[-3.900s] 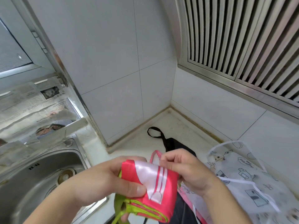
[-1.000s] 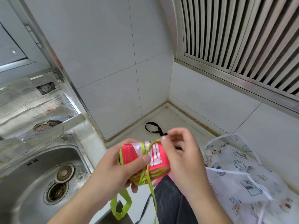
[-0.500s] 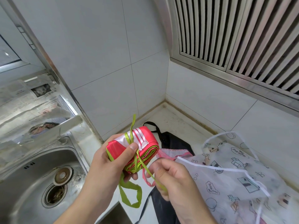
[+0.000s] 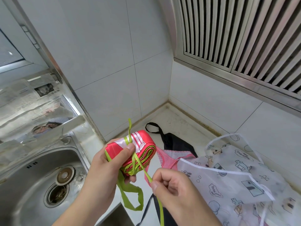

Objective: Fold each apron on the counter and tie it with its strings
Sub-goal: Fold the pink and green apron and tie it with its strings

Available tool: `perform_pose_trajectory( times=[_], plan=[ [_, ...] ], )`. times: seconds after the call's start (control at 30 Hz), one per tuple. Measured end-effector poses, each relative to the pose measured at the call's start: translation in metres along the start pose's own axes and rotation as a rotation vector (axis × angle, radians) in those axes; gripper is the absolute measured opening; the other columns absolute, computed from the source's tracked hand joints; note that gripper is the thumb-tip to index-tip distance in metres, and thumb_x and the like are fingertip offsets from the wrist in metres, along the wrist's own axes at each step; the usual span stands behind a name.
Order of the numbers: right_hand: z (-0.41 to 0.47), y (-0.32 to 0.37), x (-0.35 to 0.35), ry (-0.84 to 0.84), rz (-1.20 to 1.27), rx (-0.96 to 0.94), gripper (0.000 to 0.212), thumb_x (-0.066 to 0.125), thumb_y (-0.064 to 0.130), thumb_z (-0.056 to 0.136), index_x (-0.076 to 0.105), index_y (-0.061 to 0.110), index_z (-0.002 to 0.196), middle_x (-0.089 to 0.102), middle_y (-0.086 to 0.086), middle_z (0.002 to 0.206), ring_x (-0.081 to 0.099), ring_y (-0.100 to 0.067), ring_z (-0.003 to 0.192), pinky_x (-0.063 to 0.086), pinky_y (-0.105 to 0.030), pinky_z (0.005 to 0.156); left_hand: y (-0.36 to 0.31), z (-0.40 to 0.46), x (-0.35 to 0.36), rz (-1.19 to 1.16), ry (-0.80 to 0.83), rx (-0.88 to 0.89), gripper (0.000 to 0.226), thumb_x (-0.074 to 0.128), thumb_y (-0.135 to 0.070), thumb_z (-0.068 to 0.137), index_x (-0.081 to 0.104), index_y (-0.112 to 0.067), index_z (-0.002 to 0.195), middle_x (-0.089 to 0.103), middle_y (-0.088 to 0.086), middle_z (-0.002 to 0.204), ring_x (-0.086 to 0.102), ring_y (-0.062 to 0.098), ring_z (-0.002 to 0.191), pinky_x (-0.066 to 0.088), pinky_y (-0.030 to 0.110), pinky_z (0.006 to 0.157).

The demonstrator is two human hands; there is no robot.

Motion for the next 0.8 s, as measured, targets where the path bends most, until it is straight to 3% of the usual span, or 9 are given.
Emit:
perform_pose_trajectory(
  times=[0.17,0.4,0.53,0.67,0.77,0.8],
  plan=[
    [-0.007,0.012,-0.001,0.053,-0.029,-0.027,0.022,0.061,0.026,0.092,0.061,0.029,0.070,0.041,0.002,0.065,0.039,-0.013,0.063,0.032,-0.027,0.063,0.005,-0.003,0.005,-0.075,0.022,-0.055,0.037,0.073,-0.025,0.092,0.067,0.006,0.110,0.064,0.024,0.073,0.048,0.026,0.046,0.042,0.026,0.038],
    [-0.011,0.016,0.005,0.050,-0.036,-0.038,0.017,0.062,0.033,0.086,0.058,0.026,0.070,0.042,0.001,0.065,0.039,-0.011,0.062,0.031,-0.022,0.061,0.006,-0.004,0.010,-0.080,0.010,-0.078,0.038,0.071,-0.028,0.093,0.069,0.006,0.110,0.060,0.023,0.069,0.046,0.023,0.043,0.038,0.023,0.036],
    [-0.006,-0.002,0.002,-0.056,-0.028,0.036,0.026,0.063,0.017,0.091,0.058,0.028,0.067,0.043,0.006,0.063,0.044,-0.007,0.062,0.037,-0.021,0.064,0.009,-0.008,0.017,-0.130,0.066,-0.161,0.040,0.069,-0.037,0.094,0.071,0.002,0.104,0.055,0.020,0.069,0.043,0.023,0.042,0.035,0.023,0.037],
    [-0.003,-0.012,0.001,-0.200,-0.015,0.025,0.009,0.061,0.029,0.085,0.062,0.021,0.081,0.058,0.006,0.073,0.058,-0.010,0.070,0.044,-0.037,0.070,0.015,-0.013,0.026,-0.181,0.134,-0.248,0.033,0.068,-0.040,0.091,0.075,-0.007,0.093,0.054,0.019,0.067,0.045,0.024,0.041,0.036,0.023,0.039],
    [-0.003,-0.010,-0.001,-0.295,0.032,-0.079,0.013,0.060,0.020,0.090,0.069,0.011,0.093,0.067,0.001,0.107,0.070,-0.025,0.087,0.055,-0.056,0.083,0.019,-0.017,0.031,-0.234,0.204,-0.319,0.041,0.068,-0.039,0.091,0.071,-0.001,0.106,0.060,0.025,0.077,0.053,0.029,0.045,0.047,0.028,0.041],
    [-0.004,-0.009,-0.004,-0.334,0.087,-0.118,0.014,0.059,0.013,0.090,0.070,0.006,0.094,0.065,-0.001,0.114,0.070,-0.028,0.088,0.056,-0.055,0.086,0.019,-0.019,0.034,-0.256,0.253,-0.339,0.044,0.067,-0.038,0.091,0.070,-0.001,0.115,0.063,0.028,0.085,0.057,0.032,0.049,0.051,0.030,0.044]
  ],
)
Point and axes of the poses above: each hand's wrist, its own z-axis towards the middle knuckle, its own x-axis out of the palm, y = z × x, the point moved 7 cm from there along z, towards the middle knuckle
